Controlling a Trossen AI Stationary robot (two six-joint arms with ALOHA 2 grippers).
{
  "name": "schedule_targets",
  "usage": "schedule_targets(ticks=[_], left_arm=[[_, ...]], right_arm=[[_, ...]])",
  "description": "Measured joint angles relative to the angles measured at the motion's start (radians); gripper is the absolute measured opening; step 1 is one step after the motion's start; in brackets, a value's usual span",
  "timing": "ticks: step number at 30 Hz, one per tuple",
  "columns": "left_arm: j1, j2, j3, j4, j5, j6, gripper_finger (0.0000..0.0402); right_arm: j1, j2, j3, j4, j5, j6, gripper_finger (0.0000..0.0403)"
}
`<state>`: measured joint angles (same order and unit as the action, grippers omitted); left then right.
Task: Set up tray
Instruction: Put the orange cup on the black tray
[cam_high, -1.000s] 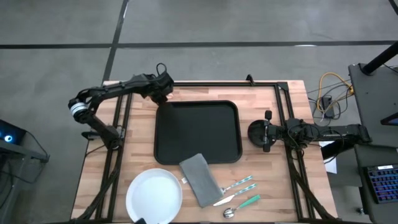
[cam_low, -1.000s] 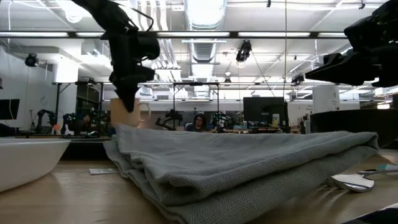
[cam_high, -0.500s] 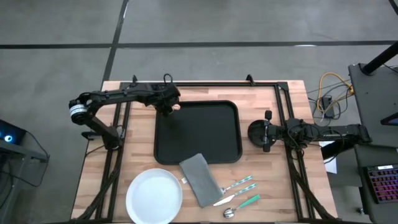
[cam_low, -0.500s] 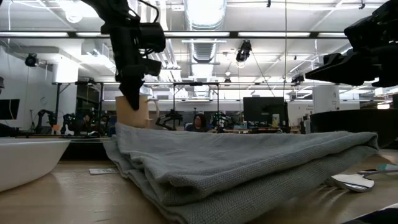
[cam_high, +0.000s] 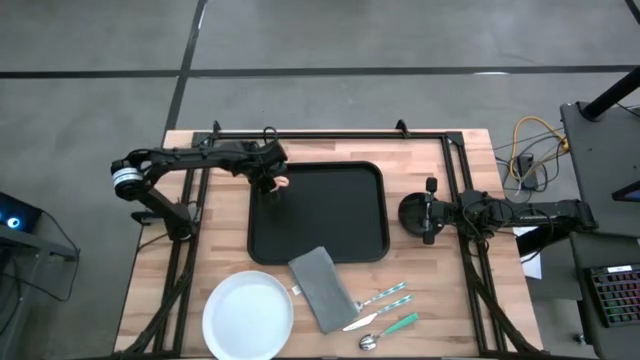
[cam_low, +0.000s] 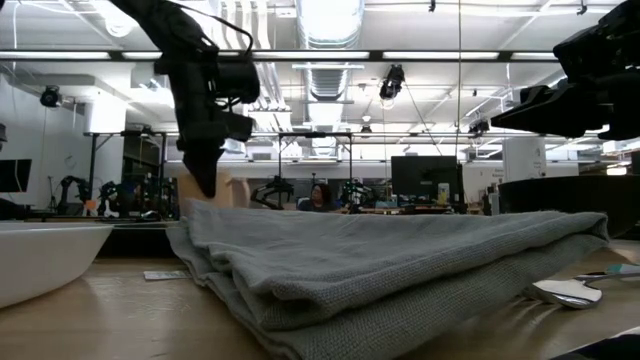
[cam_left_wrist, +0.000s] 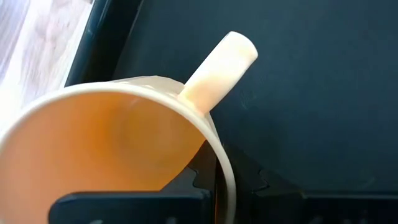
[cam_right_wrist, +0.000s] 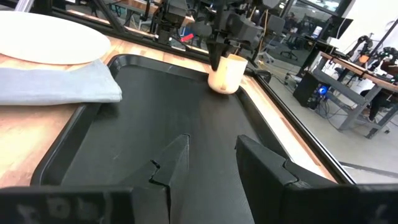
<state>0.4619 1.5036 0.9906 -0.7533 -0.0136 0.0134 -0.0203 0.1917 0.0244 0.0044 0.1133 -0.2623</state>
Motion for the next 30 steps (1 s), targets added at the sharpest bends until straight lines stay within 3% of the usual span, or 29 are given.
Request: schedule_targets(ticks=[14, 24, 30], left_arm=[[0.051, 0.007, -0.013, 0.02, 0.0, 0.03, 0.0004], [0.051, 0.022, -0.009, 0.023, -0.004, 0.03, 0.0036], [0.051, 0.023, -0.009, 0.028, -0.005, 0.03, 0.008]], right_arm=[[0.0, 0.0, 0.0, 0.0, 0.0, 0.0, 0.0123], [0.0, 0.0, 0.0, 0.0, 0.0, 0.0, 0.0123], [0.0, 0.0, 0.0, 0.0, 0.0, 0.0, 0.0123]])
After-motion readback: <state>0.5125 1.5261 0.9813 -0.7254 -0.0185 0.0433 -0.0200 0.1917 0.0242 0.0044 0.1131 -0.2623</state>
